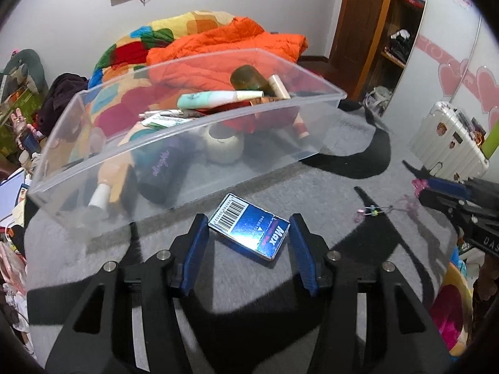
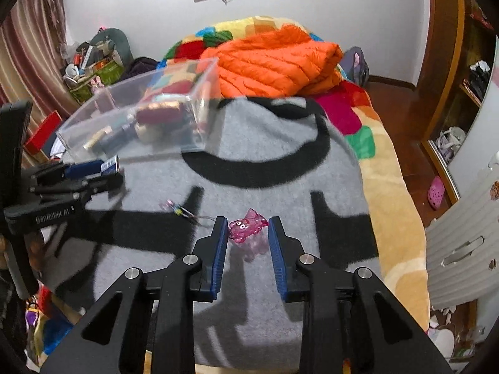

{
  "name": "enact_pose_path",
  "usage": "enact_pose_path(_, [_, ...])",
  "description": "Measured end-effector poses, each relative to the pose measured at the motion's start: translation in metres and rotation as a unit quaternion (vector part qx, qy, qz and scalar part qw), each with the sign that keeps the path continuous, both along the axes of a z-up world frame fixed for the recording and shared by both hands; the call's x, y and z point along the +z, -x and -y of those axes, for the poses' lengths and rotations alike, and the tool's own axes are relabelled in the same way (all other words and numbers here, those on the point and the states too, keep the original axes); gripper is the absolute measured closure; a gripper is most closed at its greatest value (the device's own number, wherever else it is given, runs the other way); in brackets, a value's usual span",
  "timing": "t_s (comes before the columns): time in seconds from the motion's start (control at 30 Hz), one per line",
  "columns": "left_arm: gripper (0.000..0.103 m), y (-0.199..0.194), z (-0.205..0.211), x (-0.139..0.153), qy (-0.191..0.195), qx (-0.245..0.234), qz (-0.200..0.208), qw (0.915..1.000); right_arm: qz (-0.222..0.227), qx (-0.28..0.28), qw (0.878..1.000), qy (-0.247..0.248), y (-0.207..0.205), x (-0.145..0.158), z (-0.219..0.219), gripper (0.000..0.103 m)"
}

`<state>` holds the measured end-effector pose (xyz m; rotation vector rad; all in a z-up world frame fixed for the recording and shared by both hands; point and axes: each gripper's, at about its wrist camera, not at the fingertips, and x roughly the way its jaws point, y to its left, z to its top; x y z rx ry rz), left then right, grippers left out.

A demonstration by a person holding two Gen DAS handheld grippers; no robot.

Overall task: Organize objects
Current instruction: 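Grasp the blue card pack with the left tool while the right tool grasps the pink hair clip, then lower the card pack and hair clip into the clear box and open both tools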

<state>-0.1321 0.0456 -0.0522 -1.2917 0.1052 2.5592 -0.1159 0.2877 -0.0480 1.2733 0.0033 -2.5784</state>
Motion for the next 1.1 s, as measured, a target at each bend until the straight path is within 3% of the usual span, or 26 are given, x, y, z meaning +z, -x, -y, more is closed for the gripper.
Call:
enact_pose_path(0.5, [0.050, -0.026, 0.031, 0.055, -0.029, 0.051, -0.080, 0.9951, -0.085, 0.035, 0.995, 0.039, 0.015, 0.068, 0.034, 0.079])
enact_pose_path(0.9, [0.050, -0.004, 0.061, 0.088, -0.041, 0.094, -0.120, 0.9875, -0.141, 0.071, 0.986, 0.044, 0.047, 0.118, 0.075, 0.079])
enact_pose_path(1.1, [0.050, 0.016, 0.070, 0.091, -0.039, 0.102, -0.120, 0.9867, -0.152, 0.072, 0.984, 0.061, 0.065, 0.130, 0.090, 0.079])
